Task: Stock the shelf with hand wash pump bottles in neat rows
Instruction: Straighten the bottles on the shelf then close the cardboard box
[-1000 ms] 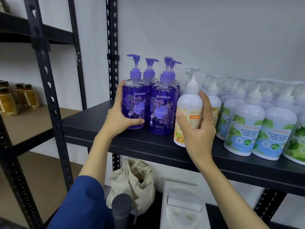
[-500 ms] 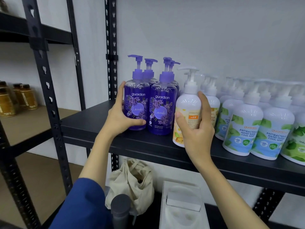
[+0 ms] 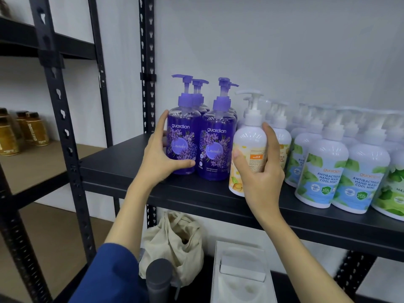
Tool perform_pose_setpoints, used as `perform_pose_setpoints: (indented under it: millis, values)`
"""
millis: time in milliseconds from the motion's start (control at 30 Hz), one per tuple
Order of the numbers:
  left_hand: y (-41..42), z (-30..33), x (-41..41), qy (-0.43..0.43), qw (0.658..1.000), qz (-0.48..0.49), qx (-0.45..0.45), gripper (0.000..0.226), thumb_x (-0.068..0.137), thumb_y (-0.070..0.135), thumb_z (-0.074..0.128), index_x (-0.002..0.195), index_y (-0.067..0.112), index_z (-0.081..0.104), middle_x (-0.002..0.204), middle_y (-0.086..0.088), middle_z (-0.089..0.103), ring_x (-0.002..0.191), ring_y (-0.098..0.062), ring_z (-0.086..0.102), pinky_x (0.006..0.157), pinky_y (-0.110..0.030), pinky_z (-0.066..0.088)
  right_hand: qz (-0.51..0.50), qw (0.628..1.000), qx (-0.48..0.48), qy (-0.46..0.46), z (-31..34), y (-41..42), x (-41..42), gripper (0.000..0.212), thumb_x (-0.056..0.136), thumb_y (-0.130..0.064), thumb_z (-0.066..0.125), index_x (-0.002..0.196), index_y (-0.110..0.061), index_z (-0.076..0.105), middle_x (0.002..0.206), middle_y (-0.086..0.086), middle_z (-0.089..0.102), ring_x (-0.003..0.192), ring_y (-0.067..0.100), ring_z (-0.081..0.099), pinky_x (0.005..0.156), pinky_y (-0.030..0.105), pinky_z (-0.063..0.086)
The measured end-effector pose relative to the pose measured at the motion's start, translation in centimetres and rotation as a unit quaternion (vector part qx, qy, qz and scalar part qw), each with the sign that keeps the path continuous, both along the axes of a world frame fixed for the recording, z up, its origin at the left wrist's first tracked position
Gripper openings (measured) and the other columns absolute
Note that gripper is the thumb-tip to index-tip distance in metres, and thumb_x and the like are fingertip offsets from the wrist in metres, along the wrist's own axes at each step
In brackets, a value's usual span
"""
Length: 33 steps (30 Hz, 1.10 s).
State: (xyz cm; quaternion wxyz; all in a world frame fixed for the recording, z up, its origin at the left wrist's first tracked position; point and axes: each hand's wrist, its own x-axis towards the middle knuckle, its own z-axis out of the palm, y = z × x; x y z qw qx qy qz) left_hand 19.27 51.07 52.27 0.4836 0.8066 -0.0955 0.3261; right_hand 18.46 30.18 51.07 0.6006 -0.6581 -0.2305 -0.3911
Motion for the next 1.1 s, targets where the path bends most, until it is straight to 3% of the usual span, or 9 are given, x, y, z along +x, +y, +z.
perform_pose_setpoints:
  millis: [100,300,433,633,733,800,900,1000,1100]
  values:
    - [0.3,-0.1,0.0,0.008,1.0,-0.016,-0.003,0.122,0.06,0.02,0.088,0.147,0.046,0.006,0.144,0.005,0.036,0.113,0.0,0.045,0.09,-0.017,0.037,0.0,1.0,-0.001,0.004,0.0,0.0,0.0,0.06,0.079,-0.03,0.066,0.129,-0.043,0.035,0.136,0.0,0.05,0.101,-0.01,0.055,0.073,0.001,0.042]
    - [0.4,0.3,-0.1,0.029,0.999,-0.039,-0.007,0.121,0.063,0.017,0.086,0.147,0.047,0.003,0.148,0.006,0.033,0.119,-0.002,0.042,0.098,-0.023,0.037,-0.006,1.0,0.0,0.0,0.0,0.0,0.0,0.06,0.079,-0.028,0.066,0.131,-0.037,0.036,0.135,0.001,0.051,0.1,-0.013,0.054,0.073,-0.001,0.04]
    - [0.7,0.3,0.0,0.044,0.997,-0.065,-0.018,0.121,0.064,0.017,0.085,0.147,0.048,0.002,0.147,0.009,0.036,0.123,-0.006,0.044,0.104,-0.03,0.039,-0.008,1.0,-0.002,-0.002,-0.1,0.0,0.1,0.061,0.079,-0.029,0.066,0.13,-0.039,0.036,0.136,0.001,0.051,0.103,-0.004,0.056,0.074,0.0,0.041]
    - [0.4,-0.1,0.2,0.03,0.998,-0.058,-0.02,0.121,0.066,0.014,0.084,0.148,0.044,0.0,0.141,0.018,0.034,0.122,0.001,0.04,0.09,-0.005,0.037,-0.014,1.0,-0.002,0.003,-0.1,0.0,0.1,0.061,0.079,-0.031,0.066,0.131,-0.039,0.035,0.137,0.003,0.05,0.108,0.01,0.058,0.076,0.0,0.041]
    - [-0.2,-0.1,-0.4,0.02,1.0,-0.004,0.012,0.123,0.065,0.022,0.086,0.149,0.043,-0.001,0.147,0.004,0.029,0.127,-0.004,0.036,0.106,-0.024,0.033,-0.008,1.0,0.01,0.004,0.1,0.1,0.0,0.061,0.078,-0.03,0.066,0.13,-0.04,0.036,0.134,-0.003,0.051,0.103,-0.002,0.057,0.074,0.001,0.042]
    - [-1.3,-0.4,-1.3,-0.019,0.996,0.073,0.039,0.111,0.07,0.025,0.081,0.149,0.039,0.005,0.147,-0.002,0.026,0.128,-0.007,0.031,0.105,-0.03,0.03,-0.004,1.0,0.022,0.005,0.3,-0.1,-0.1,0.059,0.078,-0.029,0.065,0.128,-0.044,0.036,0.126,-0.014,0.051,0.098,-0.01,0.056,0.073,0.002,0.044]
    - [-4.4,-1.6,-3.4,-0.16,0.967,0.177,0.085,0.072,0.078,0.029,0.068,0.142,0.027,0.035,0.136,-0.002,0.041,0.122,-0.01,0.039,0.099,-0.03,0.036,-0.028,0.999,0.034,0.013,0.4,-0.8,0.1,0.057,0.079,-0.034,0.065,0.126,-0.049,0.035,0.119,-0.025,0.05,0.098,-0.007,0.058,0.079,0.009,0.047]
    - [-7.5,-3.6,-4.4,-0.238,0.937,0.199,0.163,0.033,0.084,0.028,0.059,0.115,0.017,0.062,0.11,-0.001,0.061,0.1,-0.016,0.055,0.083,-0.031,0.045,-0.074,0.997,0.016,0.015,0.4,-2.1,0.2,0.06,0.081,-0.039,0.065,0.133,-0.043,0.036,0.128,-0.014,0.051,0.104,0.006,0.059,0.086,0.021,0.049]
    - [-9.6,-6.2,-4.0,-0.219,0.923,0.198,0.247,0.024,0.087,0.034,0.054,0.098,0.019,0.069,0.098,0.003,0.065,0.089,-0.017,0.059,0.079,-0.031,0.041,-0.112,0.993,-0.021,0.018,0.1,-3.5,0.1,0.063,0.084,-0.034,0.065,0.139,-0.032,0.035,0.137,-0.006,0.048,0.112,0.013,0.055,0.091,0.023,0.045]
